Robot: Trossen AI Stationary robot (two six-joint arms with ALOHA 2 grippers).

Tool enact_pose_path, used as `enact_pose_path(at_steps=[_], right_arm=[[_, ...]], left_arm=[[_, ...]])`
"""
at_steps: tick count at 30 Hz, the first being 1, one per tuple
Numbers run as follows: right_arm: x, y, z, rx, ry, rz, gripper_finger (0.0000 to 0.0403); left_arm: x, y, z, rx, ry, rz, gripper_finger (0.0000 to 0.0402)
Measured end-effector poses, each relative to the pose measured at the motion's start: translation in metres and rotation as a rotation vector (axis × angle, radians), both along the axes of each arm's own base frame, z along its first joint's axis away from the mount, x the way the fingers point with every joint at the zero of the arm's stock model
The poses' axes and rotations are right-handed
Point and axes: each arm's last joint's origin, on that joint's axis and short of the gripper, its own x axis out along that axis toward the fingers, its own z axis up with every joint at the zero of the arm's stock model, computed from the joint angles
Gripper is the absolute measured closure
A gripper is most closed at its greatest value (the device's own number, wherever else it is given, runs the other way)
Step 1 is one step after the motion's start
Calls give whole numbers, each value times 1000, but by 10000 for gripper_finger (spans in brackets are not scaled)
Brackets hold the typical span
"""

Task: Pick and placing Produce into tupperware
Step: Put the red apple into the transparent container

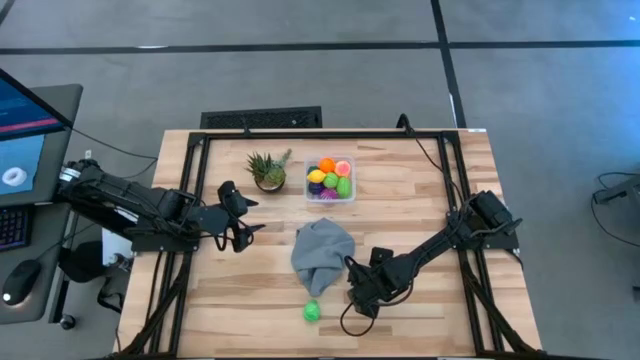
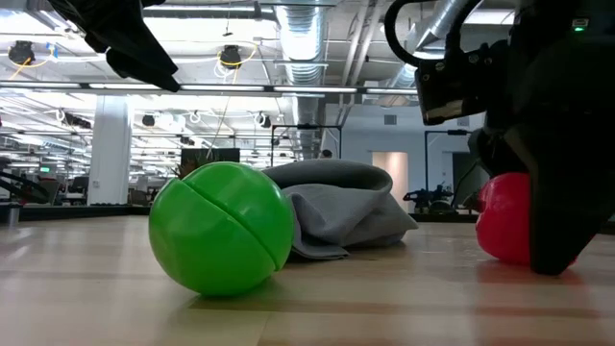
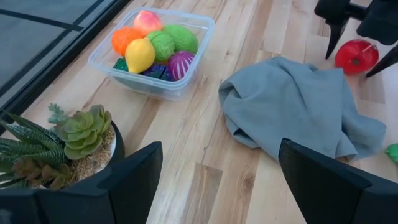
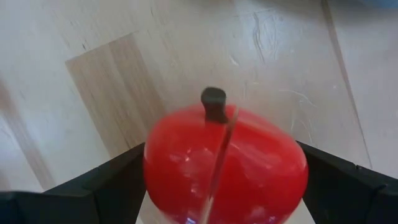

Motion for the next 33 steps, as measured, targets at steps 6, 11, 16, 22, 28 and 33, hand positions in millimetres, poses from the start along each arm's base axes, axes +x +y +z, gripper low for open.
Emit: enact_pose_path(at_steps=[6,11,16,22,28,33], right_arm=[[0,0,-1,-1,-1,-5,17],[0,0,0,2,-4,-13,24],[1,0,1,-3,-17,-17,58],[1,0,1,-2,-22,-18,98],[1,0,2,-2,-25,-32,104],[0,0,2,-2,-24,-33,105]], left_arm=[[0,0,0,5,2,-3,90],[0,0,0,7,2,-5,90],[0,0,0,7,2,-5,90],[0,0,0,7,3,-5,90],[0,0,0,7,2,-5,90],[0,0,0,7,2,-5,90]])
